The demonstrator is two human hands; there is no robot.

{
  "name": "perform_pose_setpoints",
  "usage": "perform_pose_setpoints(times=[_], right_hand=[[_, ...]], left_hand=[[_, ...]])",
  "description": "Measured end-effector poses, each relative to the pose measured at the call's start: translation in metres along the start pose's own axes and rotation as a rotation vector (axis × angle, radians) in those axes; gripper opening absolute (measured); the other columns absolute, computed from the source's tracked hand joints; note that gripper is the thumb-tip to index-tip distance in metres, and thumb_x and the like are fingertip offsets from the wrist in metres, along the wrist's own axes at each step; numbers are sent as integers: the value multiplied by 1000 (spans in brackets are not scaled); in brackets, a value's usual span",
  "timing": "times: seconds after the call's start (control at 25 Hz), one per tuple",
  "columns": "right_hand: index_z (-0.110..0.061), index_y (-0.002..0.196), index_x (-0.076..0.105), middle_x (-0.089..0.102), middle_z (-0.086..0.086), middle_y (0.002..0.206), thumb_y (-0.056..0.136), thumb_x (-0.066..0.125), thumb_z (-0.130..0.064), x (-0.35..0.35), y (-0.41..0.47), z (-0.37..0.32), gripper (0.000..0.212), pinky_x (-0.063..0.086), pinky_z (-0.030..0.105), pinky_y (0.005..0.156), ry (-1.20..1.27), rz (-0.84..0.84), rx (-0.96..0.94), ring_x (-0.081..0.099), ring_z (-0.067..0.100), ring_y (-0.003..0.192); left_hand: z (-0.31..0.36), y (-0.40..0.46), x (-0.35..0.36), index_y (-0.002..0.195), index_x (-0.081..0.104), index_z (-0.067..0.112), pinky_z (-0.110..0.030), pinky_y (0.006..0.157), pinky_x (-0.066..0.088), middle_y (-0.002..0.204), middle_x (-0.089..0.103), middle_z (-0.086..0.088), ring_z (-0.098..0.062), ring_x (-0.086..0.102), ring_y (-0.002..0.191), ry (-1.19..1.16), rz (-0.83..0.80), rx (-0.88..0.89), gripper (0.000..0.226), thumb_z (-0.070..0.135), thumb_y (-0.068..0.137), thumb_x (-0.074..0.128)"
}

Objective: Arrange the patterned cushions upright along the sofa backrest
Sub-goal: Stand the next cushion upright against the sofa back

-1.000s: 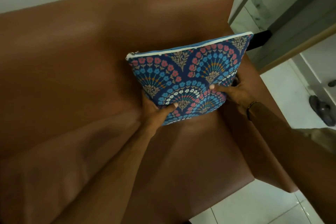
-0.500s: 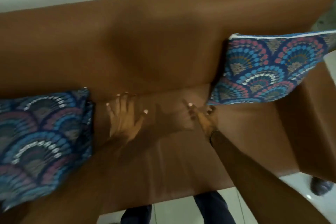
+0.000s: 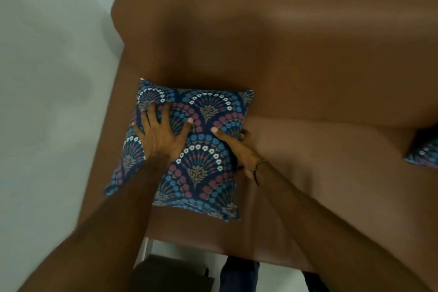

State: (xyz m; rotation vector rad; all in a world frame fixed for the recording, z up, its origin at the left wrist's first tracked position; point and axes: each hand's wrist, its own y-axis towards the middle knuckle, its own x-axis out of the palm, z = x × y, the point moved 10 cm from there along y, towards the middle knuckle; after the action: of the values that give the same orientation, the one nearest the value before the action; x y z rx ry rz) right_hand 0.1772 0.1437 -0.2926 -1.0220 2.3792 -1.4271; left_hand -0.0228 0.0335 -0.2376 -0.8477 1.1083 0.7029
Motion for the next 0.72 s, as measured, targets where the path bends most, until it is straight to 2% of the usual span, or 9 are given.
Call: perform_pose_setpoints(times=[0.08,0.2,0.24,0.32,0.36,0.44,0.52,0.6,0.72], right_hand=[[-30,152,42,60,-3,151,67,98,-50,12,9,-2,103,51,50,116,1,-4,-69,62,25,134],[-27,138,49,63,-5,140,72,98,-41,8,25,1,83,51,46,115,-4,9,-70,62,23,130],[-27,133,50,64,-5,138,72,98,-39,2,26,0,78,52,44,113,12,-5,-72,63,22,127],[-24,138,57,68,-3,140,71,99,-38,-16,20,-1,80,55,45,111,5,-20,-47,67,23,126],[-23,140,60,72,-1,138,73,98,-36,-31,14,-4,77,58,45,108,2,-21,-43,70,23,124],[-20,133,69,79,3,129,82,93,-27,-76,-2,-13,56,64,42,97,1,-37,-65,77,24,114],[-13,128,74,82,6,123,86,89,-15,-143,-24,-27,46,68,37,84,3,-28,-98,81,25,106],[-10,132,72,82,5,121,82,90,-6,-219,-40,-43,53,68,33,80,-43,24,-149,81,23,107],[-19,131,69,79,-1,124,70,97,-2,-327,-58,-72,70,65,38,92,-155,184,-282,77,19,115]], left_hand=[[-36,6,-9,160,31,33,-72,122,18,170,29,-16,-45,28,155,-57,22,-139,95,88,84,46],[-82,13,-1,155,31,34,-66,113,44,154,53,-12,-44,55,136,-336,-53,-381,123,103,58,59],[-88,13,0,151,35,33,-64,109,50,148,59,-9,-41,62,129,-441,-56,-440,131,104,46,66],[-83,10,-3,145,43,32,-61,102,57,139,67,-3,-33,69,121,-559,8,-477,134,99,34,78],[-69,6,-7,141,49,32,-58,100,59,136,70,0,-29,72,117,-601,43,-465,129,95,33,83],[-20,-12,-17,135,59,31,-50,97,63,130,75,5,-21,75,112,-697,92,-423,116,84,37,93],[43,-29,-9,139,60,24,-48,98,63,131,75,4,-18,75,113,-810,50,-364,109,63,47,103],[117,-43,27,144,56,15,-49,103,60,137,72,-1,-22,71,121,-941,-134,-266,95,31,64,103],[227,-70,72,147,52,20,-45,110,55,140,65,3,-19,65,127,-963,-330,-117,86,12,74,96]])
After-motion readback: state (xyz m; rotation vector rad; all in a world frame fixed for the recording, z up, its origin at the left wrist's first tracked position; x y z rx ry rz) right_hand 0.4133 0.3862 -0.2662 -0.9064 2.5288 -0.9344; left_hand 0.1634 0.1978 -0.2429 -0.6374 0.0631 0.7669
